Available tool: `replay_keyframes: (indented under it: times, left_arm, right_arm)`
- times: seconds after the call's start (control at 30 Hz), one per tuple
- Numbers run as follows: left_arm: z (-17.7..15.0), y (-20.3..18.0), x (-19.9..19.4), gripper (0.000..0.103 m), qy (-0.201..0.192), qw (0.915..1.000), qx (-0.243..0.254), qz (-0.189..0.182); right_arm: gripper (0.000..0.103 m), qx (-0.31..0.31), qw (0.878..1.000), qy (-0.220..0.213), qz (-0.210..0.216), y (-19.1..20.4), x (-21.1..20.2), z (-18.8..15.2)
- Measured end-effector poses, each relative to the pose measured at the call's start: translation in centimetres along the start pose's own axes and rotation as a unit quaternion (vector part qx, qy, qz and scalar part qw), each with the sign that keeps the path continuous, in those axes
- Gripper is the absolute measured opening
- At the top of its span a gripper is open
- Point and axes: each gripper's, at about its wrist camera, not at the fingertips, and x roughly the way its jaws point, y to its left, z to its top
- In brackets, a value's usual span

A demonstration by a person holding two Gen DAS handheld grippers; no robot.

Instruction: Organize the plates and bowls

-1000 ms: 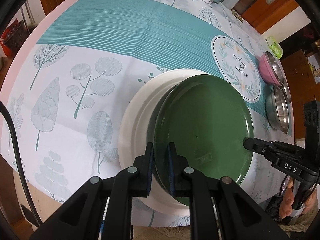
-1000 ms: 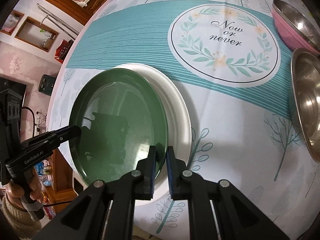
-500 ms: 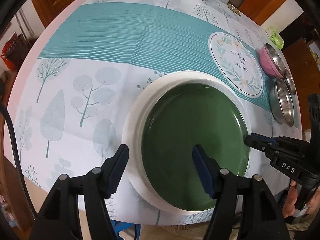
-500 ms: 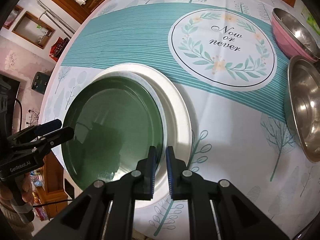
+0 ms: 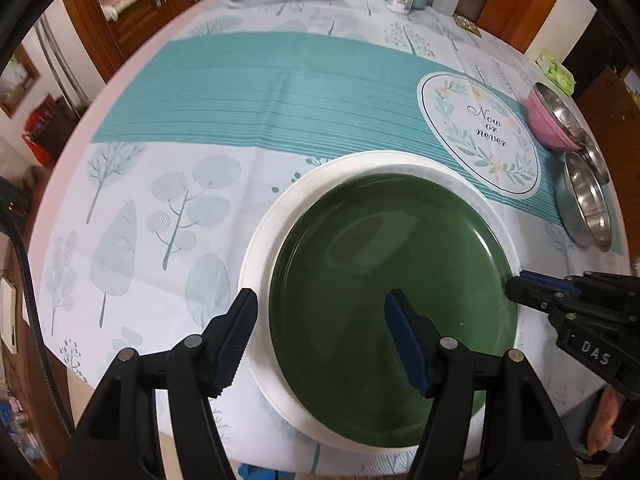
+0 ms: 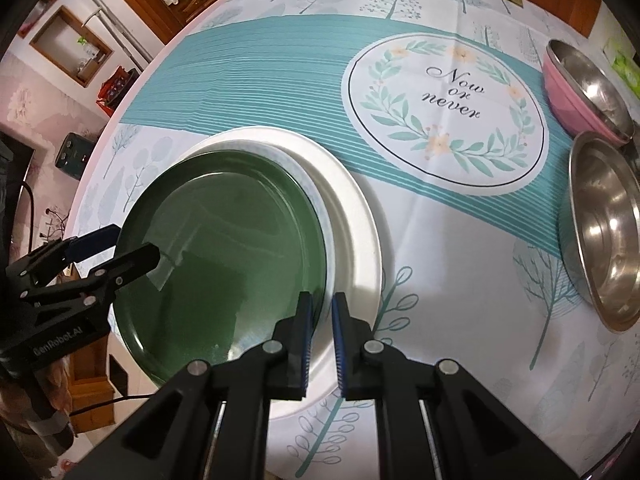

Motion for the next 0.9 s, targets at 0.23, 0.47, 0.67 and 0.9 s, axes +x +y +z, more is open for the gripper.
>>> replay_keyframes:
  times: [0.23, 0.47, 0.67, 0.9]
  left_arm:
    - [-0.7, -0.8, 0.1, 0.065, -0.01, 0.9992, 0.032, 0.023]
    - [0.6, -0.8, -2.0, 0.067, -0.045, 0.9987, 0.016, 0.019]
    - [2.6, -3.4, -5.0, 0.07, -0.079, 0.9962, 0.036, -0.01]
    - [5.5, -9.1, -8.9, 0.078, -0.107, 0.9881, 0.085, -0.07]
  right_arm:
    - [0.01, -0.006, 1.0, -0.012, 0.013, -0.2, -1.1, -0.1]
    - [0.01, -0.008, 0.999, -0.025, 0.036, -0.5, -3.3, -0.5]
    - [0.01, 0.011, 0.998, -0.055, 0.034, -2.3, -6.5, -1.3]
    - [0.016, 0.05, 0.993, -0.108, 0.008, -6.2, -11.5, -2.8]
